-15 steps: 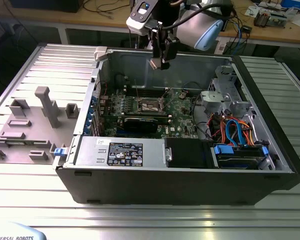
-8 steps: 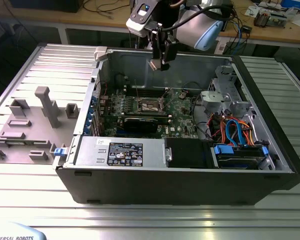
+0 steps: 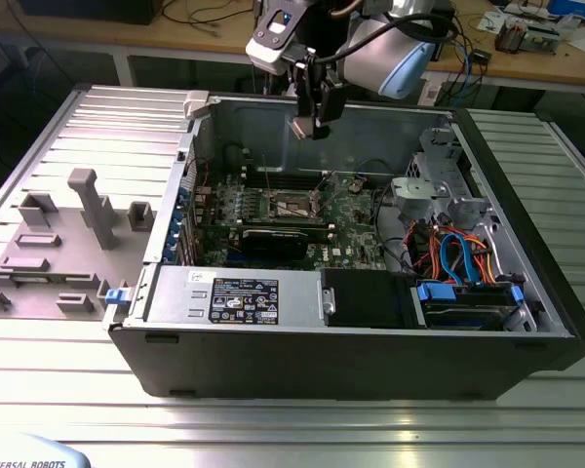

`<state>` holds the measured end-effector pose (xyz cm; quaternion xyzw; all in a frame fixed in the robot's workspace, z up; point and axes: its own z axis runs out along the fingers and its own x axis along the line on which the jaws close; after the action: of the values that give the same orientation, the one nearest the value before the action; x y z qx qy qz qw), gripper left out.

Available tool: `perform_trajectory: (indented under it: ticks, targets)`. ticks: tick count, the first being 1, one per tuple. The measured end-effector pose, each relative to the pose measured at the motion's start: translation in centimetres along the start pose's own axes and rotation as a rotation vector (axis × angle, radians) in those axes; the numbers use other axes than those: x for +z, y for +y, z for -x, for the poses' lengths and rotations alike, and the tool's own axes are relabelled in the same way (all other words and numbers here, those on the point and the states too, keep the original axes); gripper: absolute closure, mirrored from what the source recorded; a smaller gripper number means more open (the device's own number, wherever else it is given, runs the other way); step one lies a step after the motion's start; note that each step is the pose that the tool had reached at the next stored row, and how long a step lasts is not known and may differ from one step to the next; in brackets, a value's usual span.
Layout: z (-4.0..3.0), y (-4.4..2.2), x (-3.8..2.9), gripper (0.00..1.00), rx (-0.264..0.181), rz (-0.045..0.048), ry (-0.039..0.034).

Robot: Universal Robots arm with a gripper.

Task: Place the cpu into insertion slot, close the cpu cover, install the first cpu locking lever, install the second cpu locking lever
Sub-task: 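Place the cpu into insertion slot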

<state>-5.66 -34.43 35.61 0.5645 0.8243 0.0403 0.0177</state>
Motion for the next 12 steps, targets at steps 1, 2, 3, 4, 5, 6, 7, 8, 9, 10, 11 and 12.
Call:
perform_trajectory:
  ticks: [1,2,3,4,5,6,7,8,9,10,11,12]
  targets:
    - [-0.01,-0.02,0.03,0.46,0.0,0.0,0.0]
    - [-0.01,-0.03,0.07,0.46,0.0,0.0,0.0]
    - [-0.01,-0.04,0.1,0.46,0.0,0.0,-0.0001]
    - [-0.02,-0.06,0.12,0.46,0.0,-0.0001,0.0]
    - [-0.02,-0.08,0.15,0.46,0.0,0.0,0.0]
    - [-0.03,-0.09,0.18,0.46,0.0,0.0,0.0]
    - [-0.03,-0.1,0.19,0.46,0.0,-0.0001,0.0]
    - [-0.03,-0.11,0.2,0.46,0.0,-0.0001,-0.0001]
    - [-0.03,-0.11,0.21,0.46,0.0,-0.0001,0.0]
    - [-0.03,-0.11,0.22,0.46,0.0,-0.0001,0.0]
    - [-0.03,-0.11,0.24,0.46,0.0,0.0,-0.0001]
    - [-0.04,-0.13,0.28,0.46,0.0,-0.0032,-0.0092]
